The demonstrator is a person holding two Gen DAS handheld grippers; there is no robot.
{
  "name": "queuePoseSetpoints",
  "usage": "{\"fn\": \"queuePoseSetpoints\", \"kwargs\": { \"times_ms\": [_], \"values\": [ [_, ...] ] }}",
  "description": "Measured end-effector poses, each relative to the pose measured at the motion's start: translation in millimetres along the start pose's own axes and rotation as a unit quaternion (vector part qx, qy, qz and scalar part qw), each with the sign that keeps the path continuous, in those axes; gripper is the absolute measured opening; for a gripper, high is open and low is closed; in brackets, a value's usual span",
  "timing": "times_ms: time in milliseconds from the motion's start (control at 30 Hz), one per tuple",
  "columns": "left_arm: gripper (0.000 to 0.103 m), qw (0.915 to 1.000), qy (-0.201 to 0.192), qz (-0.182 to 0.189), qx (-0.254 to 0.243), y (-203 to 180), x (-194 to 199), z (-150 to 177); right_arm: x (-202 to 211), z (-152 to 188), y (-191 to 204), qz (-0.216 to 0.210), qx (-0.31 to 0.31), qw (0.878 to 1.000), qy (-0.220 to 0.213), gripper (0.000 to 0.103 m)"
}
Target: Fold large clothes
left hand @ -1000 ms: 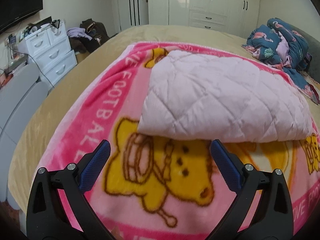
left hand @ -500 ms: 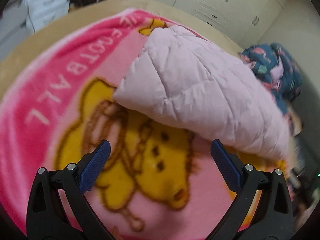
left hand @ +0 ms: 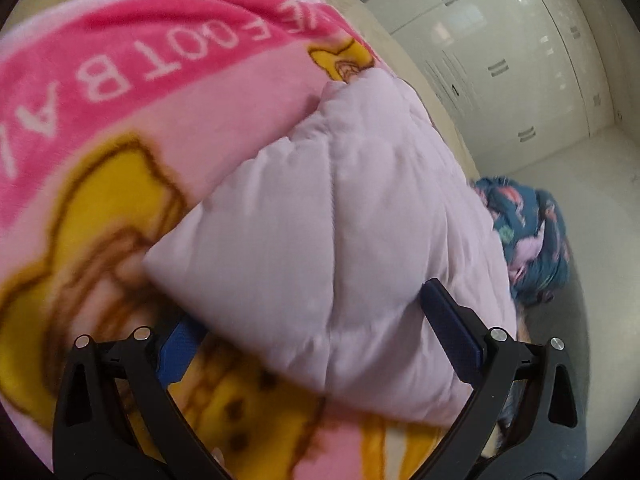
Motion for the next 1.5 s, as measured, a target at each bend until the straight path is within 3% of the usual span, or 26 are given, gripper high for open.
{"fn": "queuePoseSetpoints", "kwargs": {
  "times_ms": [100, 267, 433, 467, 533, 600, 667, 700, 800, 1067, 1500],
  "values": [
    [0.095, 1.0, -0.003, 0.001, 0.003, -0.9, -8.0, -7.4, -10.6, -14.6, -0.6, -0.024, -0.01, 1.0, -0.003, 0.099],
    [0.095, 0.9998, -0.014, -0.016, -0.006, -6.8, -19.3, -17.6, -26.2, -34.4, 4.4, -0.021, -0.006, 1.0, 0.005, 0.099],
    [0.095, 0.9974, -0.034, -0.062, -0.016, -13.8, -27.7, -17.8, -39.6, -43.3, 8.7, -0.008, 0.026, 1.0, -0.013, 0.099],
    [0.095, 0.9967, -0.036, -0.07, -0.019, -15.4, -28.4, -17.8, -39.7, -43.0, 9.8, -0.006, 0.031, 0.999, -0.015, 0.097],
    [0.092, 0.9951, -0.04, -0.086, -0.029, -21.2, -26.9, -16.5, -36.6, -44.7, 12.1, -0.013, 0.038, 0.999, -0.02, 0.081],
    [0.075, 0.9931, -0.045, -0.095, -0.051, -29.4, -22.2, -14.3, -26.1, -44.6, 21.4, -0.012, 0.068, 0.997, -0.036, 0.058],
    [0.059, 0.9887, -0.051, -0.115, -0.081, -41.4, -15.7, -11.8, -18.0, -41.6, 36.7, 0.013, 0.116, 0.992, -0.05, 0.046],
    [0.05, 0.9856, -0.056, -0.125, -0.099, -48.8, -10.6, -9.1, -12.7, -39.2, 45.2, 0.027, 0.139, 0.988, -0.054, 0.04],
    [0.035, 0.9793, -0.066, -0.136, -0.134, -65.1, 1.7, -2.7, 1.0, -33.7, 67.1, 0.057, 0.19, 0.978, -0.061, 0.033],
    [0.032, 0.962, -0.098, -0.135, -0.216, -101.7, 51.0, 20.6, 47.5, -3.2, 125.8, 0.093, 0.313, 0.941, -0.087, 0.031],
    [0.032, 0.9607, -0.08, -0.121, -0.237, -85.5, 101.7, 77.0, 107.3, 77.6, 124.5, 0.098, 0.35, 0.927, -0.092, 0.03]
  ]
}}
Point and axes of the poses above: each gripper's, at about its wrist camera, not at the fingertips, and x roughly against the way its jaws point, y to its left, z to its underside, the point moved 5 cm from there along -x, roughly the way its jaws point, and after that the axes turned 15 degrees about y, right-handed, at the moved point
